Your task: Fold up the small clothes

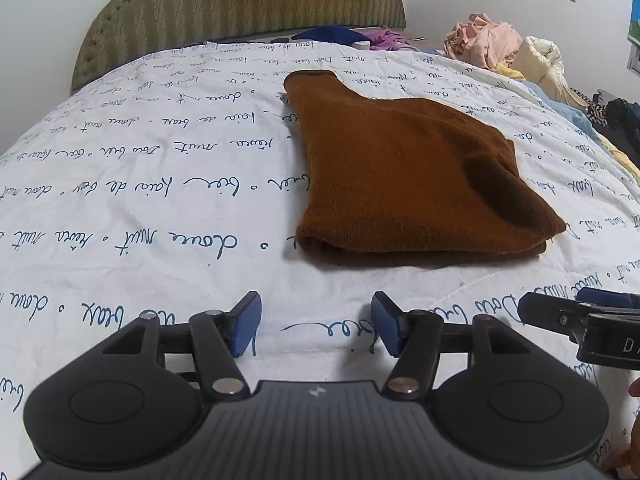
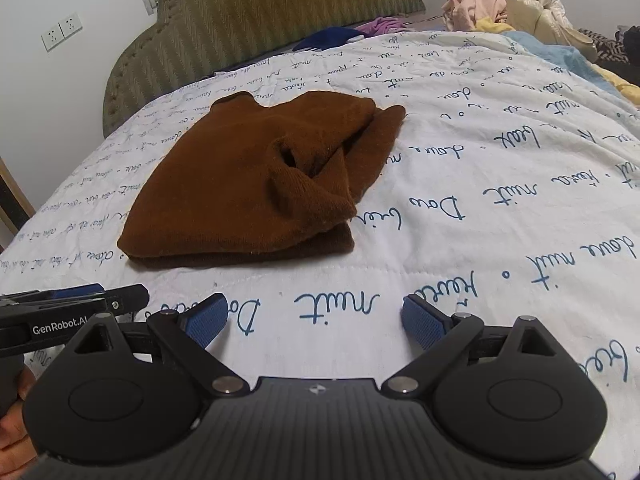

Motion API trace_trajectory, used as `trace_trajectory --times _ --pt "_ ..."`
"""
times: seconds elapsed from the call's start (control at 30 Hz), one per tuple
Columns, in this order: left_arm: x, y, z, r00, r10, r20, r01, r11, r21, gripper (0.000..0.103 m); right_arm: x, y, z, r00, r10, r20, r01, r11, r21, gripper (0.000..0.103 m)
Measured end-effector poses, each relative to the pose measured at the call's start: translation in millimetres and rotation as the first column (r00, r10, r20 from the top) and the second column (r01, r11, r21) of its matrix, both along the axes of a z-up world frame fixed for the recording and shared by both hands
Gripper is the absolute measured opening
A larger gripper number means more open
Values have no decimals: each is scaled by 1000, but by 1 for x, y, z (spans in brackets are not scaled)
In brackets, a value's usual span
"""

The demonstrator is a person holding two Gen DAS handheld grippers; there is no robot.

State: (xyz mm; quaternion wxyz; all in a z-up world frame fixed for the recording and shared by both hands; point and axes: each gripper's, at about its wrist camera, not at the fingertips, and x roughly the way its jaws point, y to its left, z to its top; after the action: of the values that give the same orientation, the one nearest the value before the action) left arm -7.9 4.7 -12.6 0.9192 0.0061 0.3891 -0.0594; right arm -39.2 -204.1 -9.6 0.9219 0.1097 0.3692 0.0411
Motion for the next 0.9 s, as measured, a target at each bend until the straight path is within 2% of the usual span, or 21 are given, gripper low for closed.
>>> trace_trajectory --times 0.17,0.3,0.4,0.43,0.47,0.73,0.9 --pt "-5 -1 -4 1000 3 23 -4 1000 26 73 -3 4 -2 1000 -5 -1 5 1000 -26 97" --pt "-9 -4 -9 999 -10 52 7 998 64 77 -6 9 -1 1000 8 14 -7 998 -57 97" --pt "-13 -7 -14 995 4 95 -15 993 116 92 -7 11 0 1000 16 18 -15 998 -55 98" --pt "-13 -8 -16 994 12 111 -27 991 134 100 -7 10 1 1000 13 17 -12 999 -48 98" --pt "-13 -8 -18 992 25 122 -43 988 146 103 -7 9 2 1000 7 17 -7 999 -36 98" --pt "-11 5 -25 993 40 111 -48 997 65 103 -7 -1 6 999 -45 15 44 998 55 99" --pt "-11 4 -26 993 38 114 -47 996 79 103 -7 -4 5 998 -64 9 63 995 82 100"
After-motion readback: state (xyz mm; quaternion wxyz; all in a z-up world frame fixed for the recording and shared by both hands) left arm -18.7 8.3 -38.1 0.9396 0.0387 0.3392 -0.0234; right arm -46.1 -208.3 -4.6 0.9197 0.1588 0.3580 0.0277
